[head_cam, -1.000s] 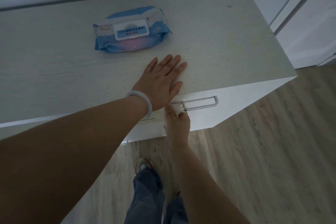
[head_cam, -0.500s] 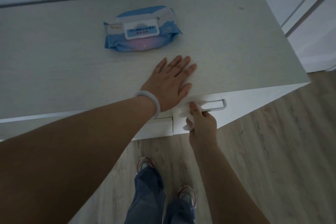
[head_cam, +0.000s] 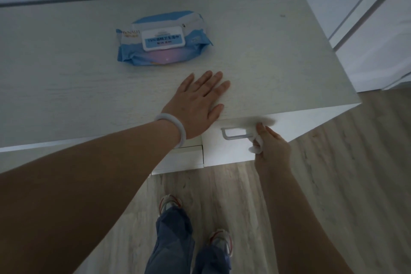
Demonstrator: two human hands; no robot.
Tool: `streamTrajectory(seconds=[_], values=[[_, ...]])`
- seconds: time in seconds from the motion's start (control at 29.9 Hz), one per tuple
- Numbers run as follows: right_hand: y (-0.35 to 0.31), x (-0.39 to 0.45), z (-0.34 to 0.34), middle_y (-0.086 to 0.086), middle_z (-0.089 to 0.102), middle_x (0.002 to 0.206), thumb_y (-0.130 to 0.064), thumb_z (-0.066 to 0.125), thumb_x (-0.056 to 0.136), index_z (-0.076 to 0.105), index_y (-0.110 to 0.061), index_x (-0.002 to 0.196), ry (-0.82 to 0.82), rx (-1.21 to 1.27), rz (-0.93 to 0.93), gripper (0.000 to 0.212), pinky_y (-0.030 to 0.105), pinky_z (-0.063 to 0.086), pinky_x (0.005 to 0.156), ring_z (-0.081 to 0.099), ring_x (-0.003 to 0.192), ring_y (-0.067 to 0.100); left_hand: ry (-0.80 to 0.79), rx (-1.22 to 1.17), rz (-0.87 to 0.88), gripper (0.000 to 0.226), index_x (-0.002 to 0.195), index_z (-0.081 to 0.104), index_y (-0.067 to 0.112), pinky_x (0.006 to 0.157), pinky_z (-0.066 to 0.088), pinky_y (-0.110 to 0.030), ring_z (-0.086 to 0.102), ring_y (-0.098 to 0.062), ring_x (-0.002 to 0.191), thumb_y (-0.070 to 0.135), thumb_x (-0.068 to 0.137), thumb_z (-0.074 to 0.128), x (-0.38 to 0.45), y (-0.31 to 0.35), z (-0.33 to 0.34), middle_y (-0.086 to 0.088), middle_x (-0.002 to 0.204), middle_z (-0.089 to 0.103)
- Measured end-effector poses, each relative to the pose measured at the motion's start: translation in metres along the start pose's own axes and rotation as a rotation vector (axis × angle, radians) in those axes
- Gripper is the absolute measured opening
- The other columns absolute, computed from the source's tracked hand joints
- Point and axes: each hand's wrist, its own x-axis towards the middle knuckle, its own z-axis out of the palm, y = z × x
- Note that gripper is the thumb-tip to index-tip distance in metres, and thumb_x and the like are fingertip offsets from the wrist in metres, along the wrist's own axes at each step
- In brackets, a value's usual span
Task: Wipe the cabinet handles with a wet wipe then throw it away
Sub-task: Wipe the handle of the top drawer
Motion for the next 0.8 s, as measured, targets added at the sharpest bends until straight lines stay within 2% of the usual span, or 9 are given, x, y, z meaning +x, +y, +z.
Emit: streamTrajectory(seconds=[0.13, 0.2, 0.3, 0.4, 0.47, 0.67, 0.8], values=[[0.016, -0.012, 0.018, 0.006, 0.060, 0.077, -0.016, 0.067, 0.088, 0.063, 0.000, 0.098, 0.012, 0.029, 0.098, 0.019, 0.019, 0.045, 0.045, 0.054, 0.055, 0.010, -0.007, 0.003, 0.003, 0.061, 0.152, 0.008, 0.027, 0.121, 0.009, -0.045, 0.006, -0.017, 0.149, 0.048, 0.095, 0.009, 0.001, 0.003, -0.001, 0.001, 0.161, 0.007], [0.028, -0.027, 0.028, 0.004, 0.063, 0.074, -0.013, 0.067, 0.087, 0.065, -0.002, 0.093, -0.044, 0.045, 0.175, 0.012, 0.017, 0.045, 0.046, 0.057, 0.057, 0.010, -0.008, -0.005, 0.000, 0.061, 0.152, 0.009, 0.027, 0.121, 0.009, -0.045, 0.006, -0.017, 0.149, 0.048, 0.094, 0.008, 0.001, 0.003, -0.002, 0.001, 0.161, 0.007], [0.020, -0.027, 0.027, 0.002, 0.061, 0.067, -0.008, 0.068, 0.087, 0.065, -0.004, 0.084, -0.010, 0.153, 0.209, 0.005, 0.017, 0.041, 0.042, 0.054, 0.046, 0.005, -0.006, 0.001, 0.002, 0.060, 0.152, 0.008, 0.028, 0.121, 0.008, -0.044, 0.006, -0.016, 0.149, 0.048, 0.095, 0.008, 0.001, 0.003, -0.003, 0.002, 0.161, 0.007], [-0.002, -0.001, 0.005, 0.001, 0.052, 0.053, -0.006, 0.069, 0.085, 0.060, -0.009, 0.062, 0.041, 0.197, 0.185, 0.025, 0.019, 0.030, 0.038, 0.043, 0.038, 0.005, -0.005, -0.001, 0.003, 0.060, 0.152, 0.009, 0.028, 0.121, 0.008, -0.043, 0.006, -0.016, 0.149, 0.048, 0.095, 0.008, 0.001, 0.004, -0.003, 0.002, 0.161, 0.008], [-0.004, 0.006, -0.001, -0.001, 0.046, 0.044, -0.002, 0.069, 0.084, 0.054, -0.008, 0.054, 0.046, 0.259, 0.197, 0.034, 0.018, 0.026, 0.036, 0.039, 0.036, 0.005, -0.010, -0.005, 0.000, 0.061, 0.152, 0.009, 0.028, 0.121, 0.008, -0.043, 0.006, -0.016, 0.149, 0.049, 0.094, 0.007, 0.001, 0.003, -0.003, 0.002, 0.161, 0.008], [0.018, 0.000, 0.007, -0.005, 0.049, 0.051, -0.006, 0.062, 0.090, 0.057, -0.011, 0.074, -0.134, 0.384, 0.284, 0.018, 0.014, 0.031, 0.034, 0.040, 0.036, 0.001, -0.011, -0.007, -0.002, 0.061, 0.152, 0.009, 0.029, 0.121, 0.008, -0.044, 0.007, -0.016, 0.148, 0.049, 0.094, 0.007, 0.001, 0.003, -0.002, 0.002, 0.161, 0.008], [0.012, 0.027, -0.010, 0.002, 0.042, 0.059, -0.014, 0.072, 0.074, 0.048, -0.011, 0.071, -0.220, 0.363, 0.224, 0.025, 0.015, 0.029, 0.032, 0.037, 0.042, 0.002, -0.004, -0.004, 0.005, 0.061, 0.151, 0.011, 0.027, 0.120, 0.009, -0.044, 0.009, -0.017, 0.148, 0.048, 0.094, 0.007, 0.001, 0.004, -0.003, 0.001, 0.161, 0.010]])
